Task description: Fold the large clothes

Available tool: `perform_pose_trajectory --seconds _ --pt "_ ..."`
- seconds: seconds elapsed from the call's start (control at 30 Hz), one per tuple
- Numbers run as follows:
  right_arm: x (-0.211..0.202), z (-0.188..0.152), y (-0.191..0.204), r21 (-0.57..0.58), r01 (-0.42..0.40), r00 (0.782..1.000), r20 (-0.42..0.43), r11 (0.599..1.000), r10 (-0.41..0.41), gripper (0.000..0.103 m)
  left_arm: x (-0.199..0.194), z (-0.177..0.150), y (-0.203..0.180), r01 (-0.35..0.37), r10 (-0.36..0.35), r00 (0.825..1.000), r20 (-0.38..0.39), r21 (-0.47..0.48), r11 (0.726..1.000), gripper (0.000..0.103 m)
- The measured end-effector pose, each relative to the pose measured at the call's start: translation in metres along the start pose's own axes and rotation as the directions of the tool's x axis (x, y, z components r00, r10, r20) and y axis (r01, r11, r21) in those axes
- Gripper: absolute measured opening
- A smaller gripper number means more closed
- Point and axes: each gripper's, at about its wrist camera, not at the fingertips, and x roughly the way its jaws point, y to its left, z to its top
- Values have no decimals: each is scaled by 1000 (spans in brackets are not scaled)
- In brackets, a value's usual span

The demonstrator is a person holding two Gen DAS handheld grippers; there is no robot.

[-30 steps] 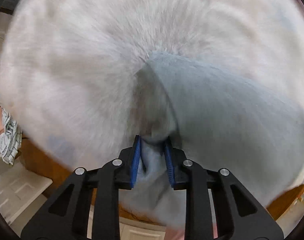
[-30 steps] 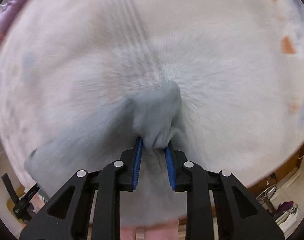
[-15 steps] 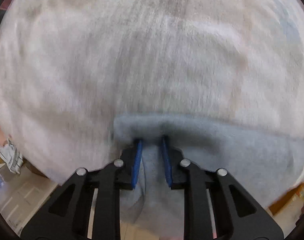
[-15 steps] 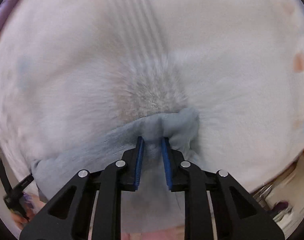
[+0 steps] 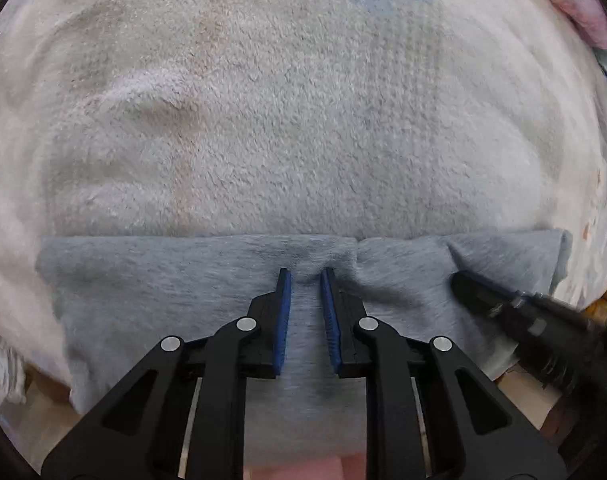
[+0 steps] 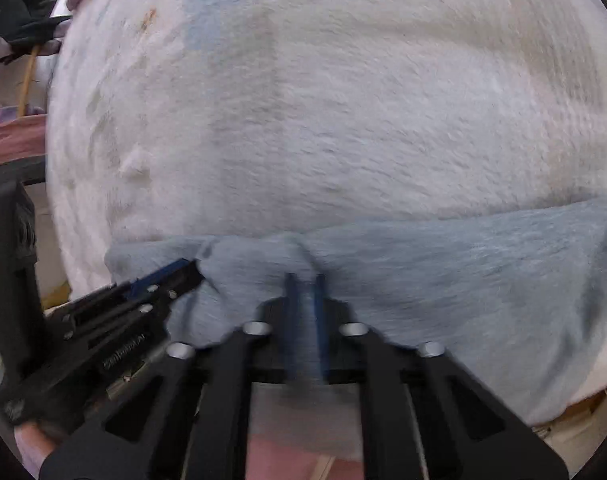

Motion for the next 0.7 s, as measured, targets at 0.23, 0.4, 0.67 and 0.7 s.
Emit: perform_pose_trajectory --seconds 0.23,0.4,0.67,0.7 --pt "-106 -26 -84 157 300 946 82 941 -315 6 -21 -11 22 -129 131 991 24 -89 988 3" --pt "-140 -57 -111 242 117 976 151 963 -156 6 -6 -59 23 -107 110 994 9 -164 981 4" --pt "-13 -103 -28 46 75 996 -55 996 -72 4 64 -91 -92 -167 167 986 -11 -50 985 3" --pt "-1 -110 -34 62 86 994 -76 994 -81 4 66 -94 -100 -177 178 984 8 -40 983 4"
